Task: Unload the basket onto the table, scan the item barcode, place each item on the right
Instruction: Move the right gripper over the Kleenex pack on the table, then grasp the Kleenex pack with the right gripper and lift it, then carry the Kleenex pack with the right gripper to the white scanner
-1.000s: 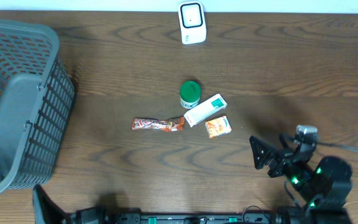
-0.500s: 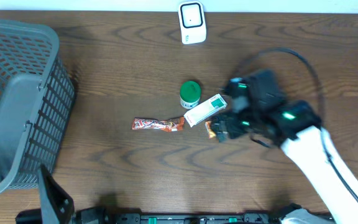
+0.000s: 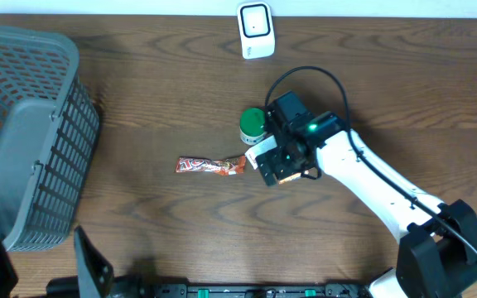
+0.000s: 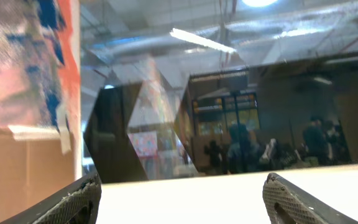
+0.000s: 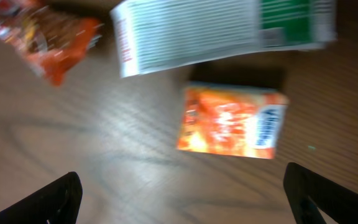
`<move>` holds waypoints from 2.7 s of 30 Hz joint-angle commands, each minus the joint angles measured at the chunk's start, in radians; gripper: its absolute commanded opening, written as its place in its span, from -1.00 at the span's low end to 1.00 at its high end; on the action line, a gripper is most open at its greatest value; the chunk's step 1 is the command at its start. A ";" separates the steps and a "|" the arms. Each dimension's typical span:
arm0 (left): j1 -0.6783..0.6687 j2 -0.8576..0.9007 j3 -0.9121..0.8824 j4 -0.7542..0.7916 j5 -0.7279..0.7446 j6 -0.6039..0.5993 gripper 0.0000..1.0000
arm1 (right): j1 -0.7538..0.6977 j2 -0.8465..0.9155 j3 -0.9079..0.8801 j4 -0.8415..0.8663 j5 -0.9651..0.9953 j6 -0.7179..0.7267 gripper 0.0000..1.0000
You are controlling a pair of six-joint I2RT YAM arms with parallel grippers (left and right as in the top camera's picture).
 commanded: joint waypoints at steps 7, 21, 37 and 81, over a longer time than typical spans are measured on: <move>-0.013 0.007 -0.017 0.025 0.005 0.000 0.67 | -0.072 -0.002 0.010 -0.005 0.054 0.018 0.99; -0.013 -0.004 -0.017 0.028 0.005 0.000 0.67 | -0.074 0.180 -0.003 0.039 0.057 -0.006 0.99; -0.013 -0.004 -0.017 0.022 0.005 0.000 0.67 | -0.072 0.362 -0.003 0.098 0.050 -0.003 0.88; -0.013 -0.003 -0.136 -0.179 0.006 -0.001 0.67 | -0.169 0.364 0.049 -0.015 -1.082 0.330 0.34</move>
